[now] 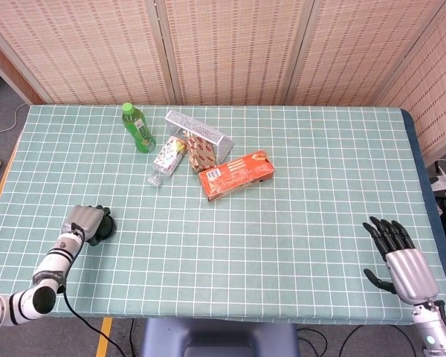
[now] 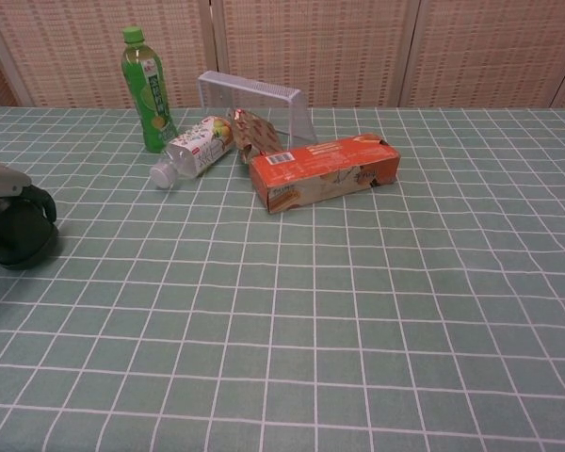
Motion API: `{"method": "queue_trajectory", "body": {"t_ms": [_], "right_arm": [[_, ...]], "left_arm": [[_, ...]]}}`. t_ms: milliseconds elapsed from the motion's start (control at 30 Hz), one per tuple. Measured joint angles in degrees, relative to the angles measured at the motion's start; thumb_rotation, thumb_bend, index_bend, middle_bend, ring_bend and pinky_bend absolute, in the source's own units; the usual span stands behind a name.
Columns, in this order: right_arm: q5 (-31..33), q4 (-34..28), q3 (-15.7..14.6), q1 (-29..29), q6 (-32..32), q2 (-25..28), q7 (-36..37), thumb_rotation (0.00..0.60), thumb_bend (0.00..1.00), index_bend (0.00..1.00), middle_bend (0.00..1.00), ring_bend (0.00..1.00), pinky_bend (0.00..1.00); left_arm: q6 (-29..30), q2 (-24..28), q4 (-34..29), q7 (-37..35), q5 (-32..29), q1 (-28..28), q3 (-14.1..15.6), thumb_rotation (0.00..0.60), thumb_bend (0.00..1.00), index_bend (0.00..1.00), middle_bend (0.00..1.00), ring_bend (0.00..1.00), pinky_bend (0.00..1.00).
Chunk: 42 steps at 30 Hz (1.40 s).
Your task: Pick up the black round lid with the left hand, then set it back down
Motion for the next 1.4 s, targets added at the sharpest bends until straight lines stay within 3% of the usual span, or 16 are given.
{"method": "queue_trajectory", "body": {"t_ms": [200, 267, 333, 567, 1067, 1400], "right_arm": [[-0.45, -0.28, -0.45, 0.15, -0.45, 0.22, 0.35, 0.600, 0.17, 0.00, 0.00, 0.00, 0.00], [-0.53, -0.34, -0.59, 0.20, -0.63, 0.39, 0.57, 0.600, 0.17, 0.00, 0.00, 0.00, 0.00], [-0.38, -0.57, -0.75, 0.29, -1.14, 0.74, 0.85, 0.600, 0.17, 0.00, 0.00, 0.00, 0.00], [-0.58, -0.66, -0.72, 0.24, -0.60, 0.98, 1.46, 0.600, 0.17, 0.00, 0.00, 0.00, 0.00], [-0.94, -0.22, -0.66, 0.10, 0.07, 0.69, 1.29, 0.600, 0.17, 0.00, 0.00, 0.00, 0.00], [-0.48, -0.63, -0.87, 0.29, -1.01, 0.89, 0.23, 0.600, 0.18, 0.00, 0.00, 0.00, 0.00]], "left_arm": [[2.99, -1.40, 0.08, 2.30, -1.12, -0.86, 1.05, 0.600, 0.44, 0.05, 0.18, 0.33, 0.41], [3.48, -1.90, 0.01, 3.58, -2.43, -1.24, 1.53, 0.600, 0.42, 0.00, 0.06, 0.27, 0.35], [3.91, -2.42, -0.05, 4.10, -3.39, -1.52, 1.93, 0.600, 0.42, 0.00, 0.00, 0.20, 0.29], [4.13, -3.82, 1.11, 4.42, -4.16, -1.70, 2.60, 0.600, 0.42, 0.00, 0.00, 0.01, 0.21], [2.76, -2.67, -0.01, 2.25, -3.34, -1.82, 2.38, 0.600, 0.38, 0.00, 0.00, 0.00, 0.19], [3.48, -2.03, -0.21, 0.54, 0.81, -0.97, 2.20, 0.600, 0.37, 0.00, 0.00, 0.00, 0.18]]}}
